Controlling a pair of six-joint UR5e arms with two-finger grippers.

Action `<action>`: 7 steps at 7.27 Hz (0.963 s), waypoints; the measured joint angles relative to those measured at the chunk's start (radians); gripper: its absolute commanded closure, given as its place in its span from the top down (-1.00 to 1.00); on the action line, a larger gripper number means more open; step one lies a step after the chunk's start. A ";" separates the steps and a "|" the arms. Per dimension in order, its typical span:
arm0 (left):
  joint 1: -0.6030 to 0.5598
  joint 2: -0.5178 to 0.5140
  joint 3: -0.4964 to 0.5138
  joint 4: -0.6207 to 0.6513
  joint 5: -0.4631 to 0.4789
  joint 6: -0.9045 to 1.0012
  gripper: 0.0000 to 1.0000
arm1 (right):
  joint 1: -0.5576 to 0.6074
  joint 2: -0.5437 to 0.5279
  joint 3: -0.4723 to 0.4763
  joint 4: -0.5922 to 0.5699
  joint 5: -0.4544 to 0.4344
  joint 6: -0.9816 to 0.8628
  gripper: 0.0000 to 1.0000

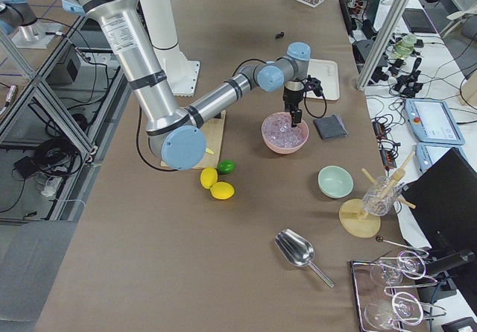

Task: Put ice and cherries in cup
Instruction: 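Move the right gripper back to the pink bowl, then lower the right gripper into the bowl and grasp another ice cube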

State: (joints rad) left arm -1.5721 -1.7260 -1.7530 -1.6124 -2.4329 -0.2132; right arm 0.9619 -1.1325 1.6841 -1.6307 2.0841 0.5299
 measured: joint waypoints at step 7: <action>0.001 -0.013 0.001 -0.001 0.000 -0.003 0.96 | -0.043 -0.008 -0.161 0.274 0.013 0.135 0.15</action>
State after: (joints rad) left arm -1.5708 -1.7389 -1.7522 -1.6138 -2.4332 -0.2157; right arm 0.9190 -1.1409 1.5234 -1.3569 2.0974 0.6653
